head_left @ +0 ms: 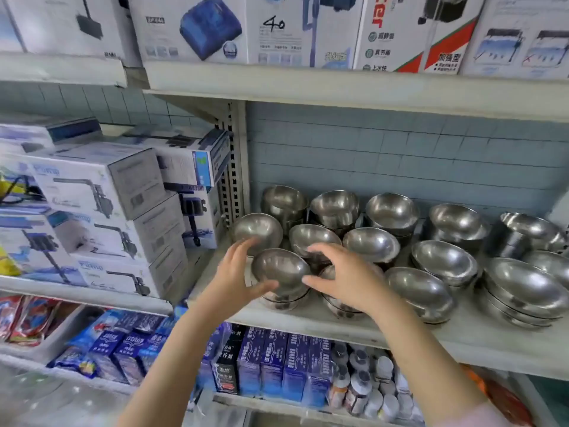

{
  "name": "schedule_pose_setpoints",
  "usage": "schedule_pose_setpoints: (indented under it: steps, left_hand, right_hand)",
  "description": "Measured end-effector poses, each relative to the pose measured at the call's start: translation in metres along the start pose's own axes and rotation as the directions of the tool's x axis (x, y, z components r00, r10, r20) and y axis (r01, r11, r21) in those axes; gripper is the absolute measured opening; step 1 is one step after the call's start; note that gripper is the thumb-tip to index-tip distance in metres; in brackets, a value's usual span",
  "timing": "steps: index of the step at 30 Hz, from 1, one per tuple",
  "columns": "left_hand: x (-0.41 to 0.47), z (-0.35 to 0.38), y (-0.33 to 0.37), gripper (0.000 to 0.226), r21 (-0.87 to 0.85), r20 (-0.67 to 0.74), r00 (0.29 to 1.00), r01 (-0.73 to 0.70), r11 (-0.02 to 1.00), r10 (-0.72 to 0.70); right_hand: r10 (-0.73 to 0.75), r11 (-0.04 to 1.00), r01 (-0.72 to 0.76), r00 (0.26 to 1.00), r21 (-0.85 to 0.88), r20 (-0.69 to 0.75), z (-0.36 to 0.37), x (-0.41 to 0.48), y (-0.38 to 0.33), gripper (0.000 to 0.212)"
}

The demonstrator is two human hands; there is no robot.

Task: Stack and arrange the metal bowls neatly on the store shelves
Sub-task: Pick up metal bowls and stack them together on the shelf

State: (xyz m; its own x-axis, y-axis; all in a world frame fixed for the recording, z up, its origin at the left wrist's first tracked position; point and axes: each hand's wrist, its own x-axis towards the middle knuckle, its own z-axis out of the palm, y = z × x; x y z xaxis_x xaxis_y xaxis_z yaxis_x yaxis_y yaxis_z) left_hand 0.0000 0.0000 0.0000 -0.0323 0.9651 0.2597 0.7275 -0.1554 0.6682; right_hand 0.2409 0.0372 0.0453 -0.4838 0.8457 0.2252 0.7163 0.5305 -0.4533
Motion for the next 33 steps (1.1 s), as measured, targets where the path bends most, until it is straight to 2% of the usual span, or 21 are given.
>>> schedule_pose_setpoints:
  steps: [2, 5, 8, 10, 14, 17, 21, 24, 27, 30, 33]
  left_hand:
    - [0.005, 0.003, -0.015, 0.115, -0.075, 0.093, 0.995, 0.046, 0.996, -0.039]
    - [0.009, 0.016, -0.036, 0.119, -0.121, 0.146, 0.989, 0.041, 0.992, -0.023]
    - [0.008, 0.023, -0.051, 0.112, -0.238, 0.144, 0.99, 0.037, 0.971, -0.003]
    - [0.008, 0.027, -0.057, 0.107, -0.302, 0.151, 0.988, 0.03, 0.953, 0.017]
    - [0.005, 0.031, -0.06, 0.105, -0.401, 0.165, 0.986, 0.034, 0.915, 0.036]
    - [0.005, 0.033, -0.063, 0.111, -0.443, 0.192, 0.98, 0.041, 0.895, 0.05]
    - [0.008, 0.036, -0.068, 0.118, -0.482, 0.206, 0.979, 0.094, 0.871, 0.008]
    - [0.008, 0.036, -0.068, 0.101, -0.482, 0.175, 0.984, 0.073, 0.873, 0.015]
    - [0.007, 0.037, -0.068, 0.098, -0.47, 0.138, 0.99, 0.049, 0.881, 0.019]
    - [0.007, 0.036, -0.069, 0.101, -0.448, 0.138, 0.99, 0.041, 0.893, 0.024]
    - [0.007, 0.036, -0.069, 0.104, -0.417, 0.136, 0.99, 0.021, 0.909, 0.04]
  right_hand:
    - [0.067, 0.998, -0.066, 0.996, -0.017, 0.056, 0.011, 0.007, 0.0, 0.072]
    - [0.187, 0.978, -0.18, 0.98, -0.109, 0.063, 0.026, 0.0, 0.006, 0.085]
    - [0.256, 0.932, -0.287, 0.953, -0.221, -0.162, 0.042, -0.02, 0.015, 0.078]
    - [0.285, 0.91, -0.359, 0.906, -0.208, -0.313, 0.049, -0.037, 0.015, 0.068]
    - [0.264, 0.95, -0.308, 0.876, -0.048, -0.404, 0.059, -0.048, 0.015, 0.055]
    - [0.362, 0.931, -0.352, 0.843, 0.1, -0.399, 0.06, -0.049, 0.012, 0.044]
    - [0.343, 0.935, -0.351, 0.862, 0.05, -0.374, 0.058, -0.052, 0.01, 0.037]
    - [0.346, 0.92, -0.39, 0.859, -0.045, -0.377, 0.053, -0.055, 0.012, 0.029]
    - [0.332, 0.931, -0.364, 0.857, -0.007, -0.393, 0.054, -0.055, 0.011, 0.012]
    - [0.236, 0.957, -0.288, 0.849, -0.039, -0.473, 0.055, -0.058, 0.009, 0.016]
    - [0.188, 0.971, -0.24, 0.805, -0.019, -0.563, 0.05, -0.063, 0.008, 0.014]
